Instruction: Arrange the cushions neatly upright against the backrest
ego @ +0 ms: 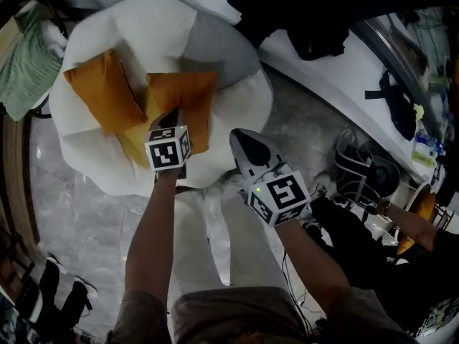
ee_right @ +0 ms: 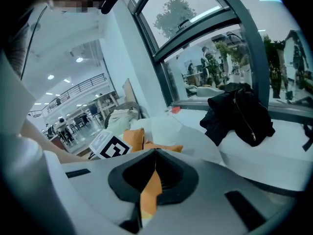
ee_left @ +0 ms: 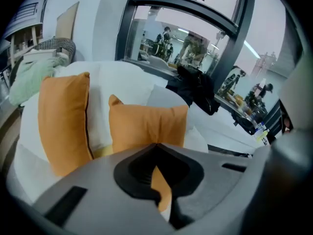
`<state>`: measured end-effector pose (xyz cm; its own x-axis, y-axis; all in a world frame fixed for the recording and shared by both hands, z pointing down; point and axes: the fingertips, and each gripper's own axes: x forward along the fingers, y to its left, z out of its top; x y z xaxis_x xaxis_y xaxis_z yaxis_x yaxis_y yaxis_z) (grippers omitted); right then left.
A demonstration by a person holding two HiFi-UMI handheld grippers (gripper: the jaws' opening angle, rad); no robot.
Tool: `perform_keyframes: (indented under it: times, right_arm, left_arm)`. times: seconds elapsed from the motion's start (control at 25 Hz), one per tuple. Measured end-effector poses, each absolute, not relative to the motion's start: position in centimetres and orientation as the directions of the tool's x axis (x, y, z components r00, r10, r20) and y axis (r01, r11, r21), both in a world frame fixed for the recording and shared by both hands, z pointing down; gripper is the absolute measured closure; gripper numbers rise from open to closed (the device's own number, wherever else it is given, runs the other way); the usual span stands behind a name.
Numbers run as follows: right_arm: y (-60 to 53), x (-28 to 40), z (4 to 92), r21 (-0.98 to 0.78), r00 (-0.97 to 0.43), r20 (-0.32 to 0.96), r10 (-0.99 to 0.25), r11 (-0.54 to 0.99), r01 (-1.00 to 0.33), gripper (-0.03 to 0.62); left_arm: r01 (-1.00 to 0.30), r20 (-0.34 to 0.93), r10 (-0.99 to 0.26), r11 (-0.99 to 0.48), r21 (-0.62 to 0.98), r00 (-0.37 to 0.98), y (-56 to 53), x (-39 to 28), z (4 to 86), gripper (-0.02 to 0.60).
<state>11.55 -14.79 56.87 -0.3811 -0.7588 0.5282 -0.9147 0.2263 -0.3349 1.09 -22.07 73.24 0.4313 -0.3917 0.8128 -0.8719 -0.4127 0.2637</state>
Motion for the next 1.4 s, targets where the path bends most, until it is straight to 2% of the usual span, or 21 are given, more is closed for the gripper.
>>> perform_keyframes:
  times: [0.48, 0.92, 1.4]
  right_arm:
    - [-19.0, 9.9, 51.9, -0.319, -0.391, 0.498, -0.774, 0.256, -0.913, 0.574]
    - [-20.3, 8.9, 54.7, -0.321, -0.389, 0.531, -0.753, 0.246, -0.915, 0.574]
    - [-19.2, 10.0, 57.6, -0.327, -0.374, 0.561, -0.738, 0.218, -0.920, 0.574]
  left_arm:
    - [-0.886, 0.748, -0.505, -0.391, 0.247, 0.431, -30.8, -0.4, 65.5, 0.575]
    - [-0.885, 0.771, -0.469, -0.387, 0.259, 0.431, -31.5, -1.2, 70.0, 0.575]
    - [-0.893, 0.766, -0.496, -0.393, 0.221, 0.408, -33.6, -0.6, 72.5, 0.572]
